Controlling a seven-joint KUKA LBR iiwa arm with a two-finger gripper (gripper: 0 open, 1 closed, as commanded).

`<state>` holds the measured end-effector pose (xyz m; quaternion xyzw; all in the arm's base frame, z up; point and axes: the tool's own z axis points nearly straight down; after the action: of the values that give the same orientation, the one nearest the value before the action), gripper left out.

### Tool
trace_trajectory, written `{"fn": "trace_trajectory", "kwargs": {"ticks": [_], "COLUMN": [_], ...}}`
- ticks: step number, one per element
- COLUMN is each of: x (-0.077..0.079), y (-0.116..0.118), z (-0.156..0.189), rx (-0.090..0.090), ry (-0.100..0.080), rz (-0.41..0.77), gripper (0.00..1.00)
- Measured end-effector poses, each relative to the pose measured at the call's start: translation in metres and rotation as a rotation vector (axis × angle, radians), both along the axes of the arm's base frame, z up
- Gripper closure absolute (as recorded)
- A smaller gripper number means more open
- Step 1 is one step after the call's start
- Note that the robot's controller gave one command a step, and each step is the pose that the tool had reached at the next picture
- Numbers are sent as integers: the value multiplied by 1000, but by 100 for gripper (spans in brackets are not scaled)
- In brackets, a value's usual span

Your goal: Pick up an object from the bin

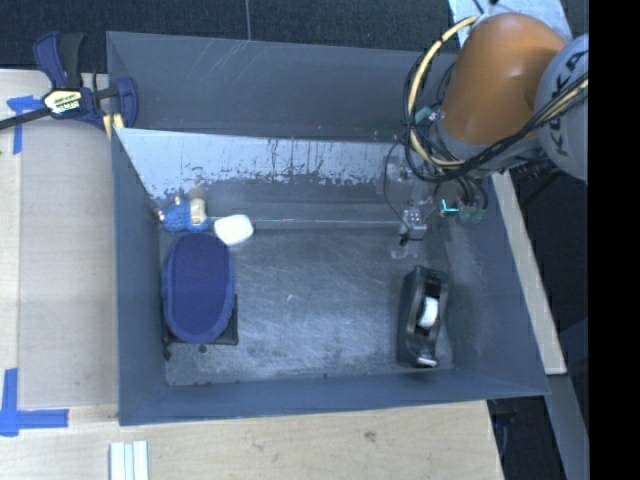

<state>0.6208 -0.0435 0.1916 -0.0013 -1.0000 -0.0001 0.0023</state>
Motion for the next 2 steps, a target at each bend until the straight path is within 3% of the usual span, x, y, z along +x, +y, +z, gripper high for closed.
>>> {"fn": "trace_trajectory", "kwargs": {"ticks": [1, 2], "x": [-42, -59], "y": [-67, -74], "z": [-92, -95], "rx": [1, -1], "ry": [4, -18], "rz": [76, 139], "gripper": [0, 0]}}
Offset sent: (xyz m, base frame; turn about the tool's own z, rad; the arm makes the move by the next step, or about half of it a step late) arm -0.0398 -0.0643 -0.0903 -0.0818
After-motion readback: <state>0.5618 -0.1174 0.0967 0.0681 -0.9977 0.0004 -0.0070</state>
